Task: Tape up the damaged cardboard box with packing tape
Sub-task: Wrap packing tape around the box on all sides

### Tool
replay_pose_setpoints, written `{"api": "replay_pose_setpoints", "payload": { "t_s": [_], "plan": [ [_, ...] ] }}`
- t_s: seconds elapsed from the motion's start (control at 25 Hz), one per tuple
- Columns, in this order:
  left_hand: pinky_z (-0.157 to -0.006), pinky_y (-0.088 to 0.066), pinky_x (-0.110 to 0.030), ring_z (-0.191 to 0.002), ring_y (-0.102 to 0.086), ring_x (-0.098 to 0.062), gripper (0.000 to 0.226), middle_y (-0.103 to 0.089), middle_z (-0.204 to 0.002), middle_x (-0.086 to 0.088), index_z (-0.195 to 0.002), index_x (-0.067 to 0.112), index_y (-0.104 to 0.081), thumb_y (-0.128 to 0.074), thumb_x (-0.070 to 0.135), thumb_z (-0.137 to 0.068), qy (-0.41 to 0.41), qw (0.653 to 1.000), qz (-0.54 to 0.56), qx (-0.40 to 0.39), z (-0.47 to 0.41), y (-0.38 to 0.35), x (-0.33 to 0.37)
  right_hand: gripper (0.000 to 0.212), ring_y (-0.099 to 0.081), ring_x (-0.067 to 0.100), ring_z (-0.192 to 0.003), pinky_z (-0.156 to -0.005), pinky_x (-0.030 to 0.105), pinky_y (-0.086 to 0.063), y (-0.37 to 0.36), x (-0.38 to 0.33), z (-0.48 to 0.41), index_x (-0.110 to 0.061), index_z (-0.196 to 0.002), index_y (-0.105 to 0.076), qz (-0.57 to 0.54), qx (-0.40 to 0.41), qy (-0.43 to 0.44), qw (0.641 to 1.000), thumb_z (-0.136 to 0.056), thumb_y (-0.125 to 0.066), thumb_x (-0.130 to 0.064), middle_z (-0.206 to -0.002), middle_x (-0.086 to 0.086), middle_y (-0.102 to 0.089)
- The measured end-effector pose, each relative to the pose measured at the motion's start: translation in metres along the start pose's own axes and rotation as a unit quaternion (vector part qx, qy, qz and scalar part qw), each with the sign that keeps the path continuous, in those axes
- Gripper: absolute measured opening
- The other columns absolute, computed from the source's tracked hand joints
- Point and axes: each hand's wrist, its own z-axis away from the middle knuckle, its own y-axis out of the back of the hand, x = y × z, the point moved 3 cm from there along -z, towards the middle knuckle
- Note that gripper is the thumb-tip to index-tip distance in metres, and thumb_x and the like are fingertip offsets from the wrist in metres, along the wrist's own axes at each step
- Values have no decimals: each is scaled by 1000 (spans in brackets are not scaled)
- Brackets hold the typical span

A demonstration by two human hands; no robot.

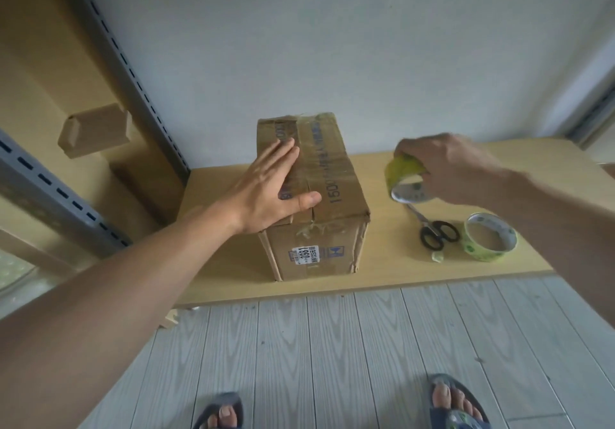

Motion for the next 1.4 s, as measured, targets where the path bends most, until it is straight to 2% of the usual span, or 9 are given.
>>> {"api": "replay_pose_setpoints", "payload": {
  "t_s": [0.16,0.44,0.76,0.92,1.04,1.12,1.2,1.28,1.4],
  "plan": [
    [-128,-2,-38,-155,11,-6,122,7,-170,7,-163,17,-5,-22,98,-73,-2,1000,-17,-7,2,1,2,39,-55,24,-67,-48,27,-36,-33,10,-7,-23,-106,-59,-19,-34,-20,999,-82,-52,6,-84,0,-59],
    [-128,-3,-47,-154,13,-2,117,12,-169,11,-163,20,-3,-26,95,-76,-1,1000,15,3,6,2,4,22,-59,28,-72,-55,33,-43,-82,0,-6,-17,-91,-56,-155,-60,-69,984,-86,-53,4,-78,5,-60],
    [-127,4,-46,-150,20,5,90,6,-169,17,-162,28,1,-21,76,-89,3,996,92,22,17,-1,-9,24,-60,18,-69,-50,31,-45,-102,-4,-3,-22,-97,-55,-250,43,-157,954,-84,-57,-2,-81,-1,-64],
    [-127,3,-35,-154,11,-1,87,1,-170,13,-162,28,-5,-16,77,-91,1,995,83,46,30,9,-23,19,-56,14,-65,-49,25,-35,-102,-6,4,-24,-95,-54,-259,56,-138,954,-86,-54,-8,-77,-2,-61],
    [-126,-5,-32,-156,-1,-9,72,-9,-170,8,-161,33,-13,-20,64,-97,-14,996,68,62,49,13,-42,15,-59,24,-70,-55,30,-44,-101,-23,1,-20,-99,-57,-284,83,-108,949,-86,-51,-16,-84,3,-67],
    [-121,-26,-38,-150,-32,-22,58,-38,-160,-4,-151,39,-35,-26,53,-96,12,995,56,87,58,25,-61,17,-59,20,-70,-57,28,-44,-100,-41,-4,-20,-102,-58,-304,99,-96,943,-86,-51,-22,-83,-1,-66],
    [-105,-43,-44,-125,-57,-32,40,-64,-131,-7,-119,45,-57,-31,56,-90,109,981,97,127,58,53,-73,12,-56,11,-67,-54,19,-38,-97,-62,-10,-22,-101,-56,-331,115,-79,933,-91,-54,-18,-80,-8,-62],
    [-109,-40,-46,-128,-55,-30,63,-62,-136,-4,-124,50,-53,-27,87,-80,184,971,122,92,52,76,-76,15,-56,12,-69,-55,18,-35,-92,-80,-18,-23,-104,-52,-349,136,-64,925,-91,-54,-16,-85,-6,-64],
    [-124,-23,-44,-152,-24,-17,115,-16,-168,10,-152,58,5,-37,106,-56,164,975,116,-97,46,74,-57,15,-52,7,-67,-53,9,-34,-89,-99,-25,-26,-102,-44,-359,146,-57,920,-90,-52,-20,-80,-12,-58]
  ]
}}
